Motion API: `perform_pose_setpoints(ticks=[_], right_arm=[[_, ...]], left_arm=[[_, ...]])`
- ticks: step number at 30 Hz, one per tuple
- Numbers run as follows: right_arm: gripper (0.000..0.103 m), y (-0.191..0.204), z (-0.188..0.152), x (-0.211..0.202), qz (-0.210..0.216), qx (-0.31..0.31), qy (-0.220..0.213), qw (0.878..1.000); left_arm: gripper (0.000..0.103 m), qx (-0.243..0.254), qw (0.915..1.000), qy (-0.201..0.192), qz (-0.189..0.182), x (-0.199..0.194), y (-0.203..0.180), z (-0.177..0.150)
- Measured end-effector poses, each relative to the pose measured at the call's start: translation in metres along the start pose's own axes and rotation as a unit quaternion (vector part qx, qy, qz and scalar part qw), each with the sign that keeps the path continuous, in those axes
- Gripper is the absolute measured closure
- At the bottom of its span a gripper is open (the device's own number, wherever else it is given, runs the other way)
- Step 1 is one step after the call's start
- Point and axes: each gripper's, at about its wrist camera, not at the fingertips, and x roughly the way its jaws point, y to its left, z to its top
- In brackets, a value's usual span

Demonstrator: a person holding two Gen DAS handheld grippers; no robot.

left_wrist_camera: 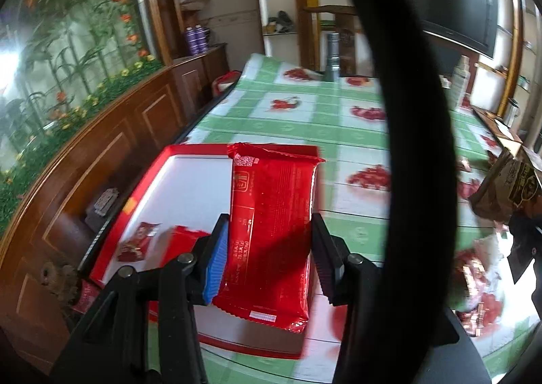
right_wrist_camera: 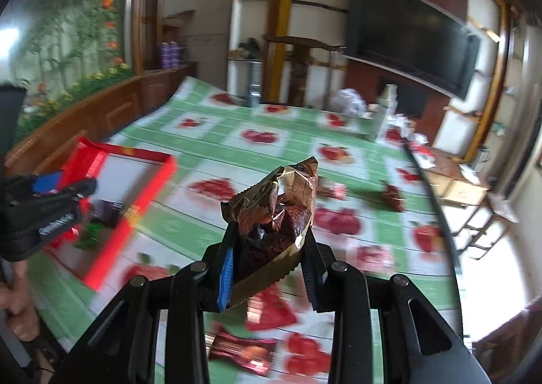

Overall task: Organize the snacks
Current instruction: 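Carry both held packets over the red-rimmed tray, then open left tool to drop red packet while right tool releases brown-gold packet into tray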

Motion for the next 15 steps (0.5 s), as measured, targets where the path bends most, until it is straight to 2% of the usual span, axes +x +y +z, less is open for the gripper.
perform_pose_setpoints(ticks=[4, 6, 15], right_arm=[[0.07, 0.022, 0.009, 0.02, 0.077, 0.01, 0.01, 0.997], [0.07, 0.035, 0.013, 0.029, 0.1, 0.01, 0.011, 0.995], [0.07, 0.09, 0.027, 0.074, 0.169, -0.002, 0.038, 0.985]], left_arm=[[0.055, -0.025, 0.9993, 0.007, 0.026, 0.011, 0.034, 0.002], [0.055, -0.036, 0.9984, 0.011, 0.043, 0.016, 0.052, 0.002], [0.055, -0.051, 0.9955, 0.037, 0.07, 0.052, 0.097, 0.006]])
